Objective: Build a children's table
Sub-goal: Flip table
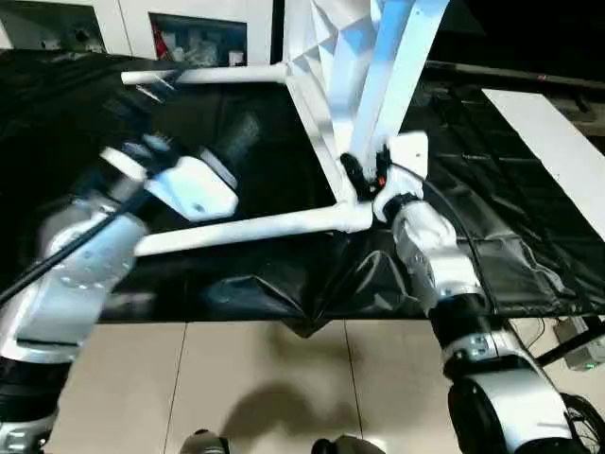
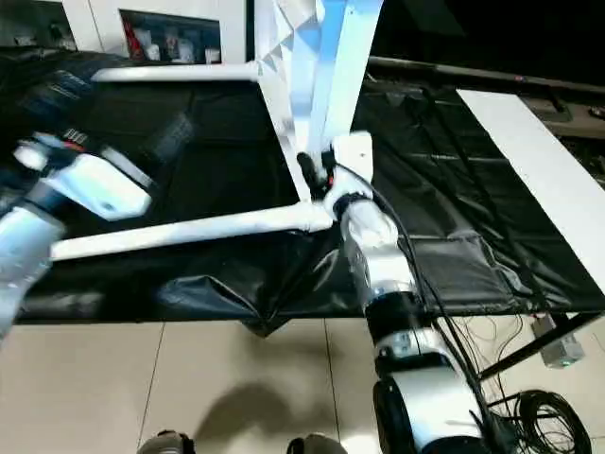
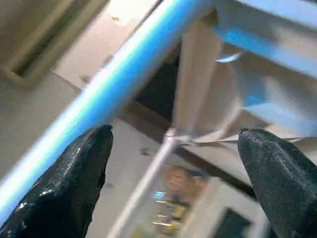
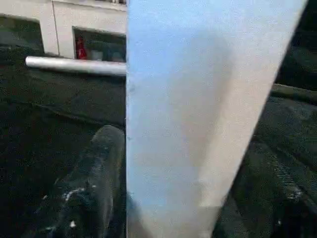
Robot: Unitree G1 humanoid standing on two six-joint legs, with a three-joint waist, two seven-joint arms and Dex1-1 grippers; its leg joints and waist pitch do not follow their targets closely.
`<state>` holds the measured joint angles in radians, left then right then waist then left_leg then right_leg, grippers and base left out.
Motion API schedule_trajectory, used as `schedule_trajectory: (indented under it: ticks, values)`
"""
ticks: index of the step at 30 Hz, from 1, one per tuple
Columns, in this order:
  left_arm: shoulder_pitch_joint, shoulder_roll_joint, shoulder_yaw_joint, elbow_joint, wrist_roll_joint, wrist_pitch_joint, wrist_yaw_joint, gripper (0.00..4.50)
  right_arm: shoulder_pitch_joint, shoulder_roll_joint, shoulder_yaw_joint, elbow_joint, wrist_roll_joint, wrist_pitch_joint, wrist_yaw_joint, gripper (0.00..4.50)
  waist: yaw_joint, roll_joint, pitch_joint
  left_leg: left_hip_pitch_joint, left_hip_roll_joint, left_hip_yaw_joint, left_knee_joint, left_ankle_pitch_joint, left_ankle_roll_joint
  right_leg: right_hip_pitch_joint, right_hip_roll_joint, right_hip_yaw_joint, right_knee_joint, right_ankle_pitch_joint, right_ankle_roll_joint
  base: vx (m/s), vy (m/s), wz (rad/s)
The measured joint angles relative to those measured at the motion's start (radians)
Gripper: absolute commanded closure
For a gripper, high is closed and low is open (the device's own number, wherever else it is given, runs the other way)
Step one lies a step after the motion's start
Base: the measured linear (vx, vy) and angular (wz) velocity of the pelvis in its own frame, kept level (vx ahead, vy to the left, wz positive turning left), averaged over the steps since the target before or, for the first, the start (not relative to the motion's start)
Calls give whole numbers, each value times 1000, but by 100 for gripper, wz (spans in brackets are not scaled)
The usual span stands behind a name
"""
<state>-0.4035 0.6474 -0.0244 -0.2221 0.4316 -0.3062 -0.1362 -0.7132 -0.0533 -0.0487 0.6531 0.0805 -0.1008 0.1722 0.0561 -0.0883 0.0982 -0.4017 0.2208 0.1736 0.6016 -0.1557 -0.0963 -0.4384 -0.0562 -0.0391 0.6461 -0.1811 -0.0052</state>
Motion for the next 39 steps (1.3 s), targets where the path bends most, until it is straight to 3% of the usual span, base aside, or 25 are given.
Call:
schedule_trajectory:
  ticks: [6, 12, 20, 23, 34, 39]
  values:
    - [0, 34, 89, -4, 119, -31, 131, 0, 114, -3, 10, -94, 0, -73, 24, 139, 3, 0, 0, 0, 0, -1, 0, 0, 0, 0, 0, 0, -1, -1, 2, 0, 0, 0]
    - [-23, 48, 91, 1, 158, -71, 168, 0, 178, -8, 17, -184, -22, -132, 6, 139, 3, 1, 0, 0, 0, -2, 0, 0, 0, 0, 0, 0, 0, -3, 5, 0, 0, 0]
    - [-29, 93, 113, 54, 219, -115, 228, 0, 328, 2, 18, -390, -10, -238, 14, 139, 3, 1, 0, 0, 0, -3, 0, 0, 0, -1, 0, 0, 0, -3, 6, 0, 0, 0]
    - [-57, 111, 128, 111, 243, -103, 244, 0, 342, -6, 33, -448, -1, -255, 54, 139, 1, 1, 0, 0, 0, -4, 0, 0, 0, -1, 0, 1, 0, -3, 6, 0, 0, 0]
    - [-202, 147, 125, 300, 313, -48, 281, 0, 356, -26, 210, -537, 1, -260, 230, 139, 6, 1, 1, -1, 0, -5, 0, 0, 0, -1, 0, 0, -1, -3, 6, 0, 0, 0]
    - [-276, 168, 109, 383, 330, -44, 288, 0, 358, -23, 217, -544, 2, -257, 247, 139, 8, 1, 1, -1, -1, -5, 0, 0, 0, 0, 0, 1, -2, -3, 5, 0, 0, 0]
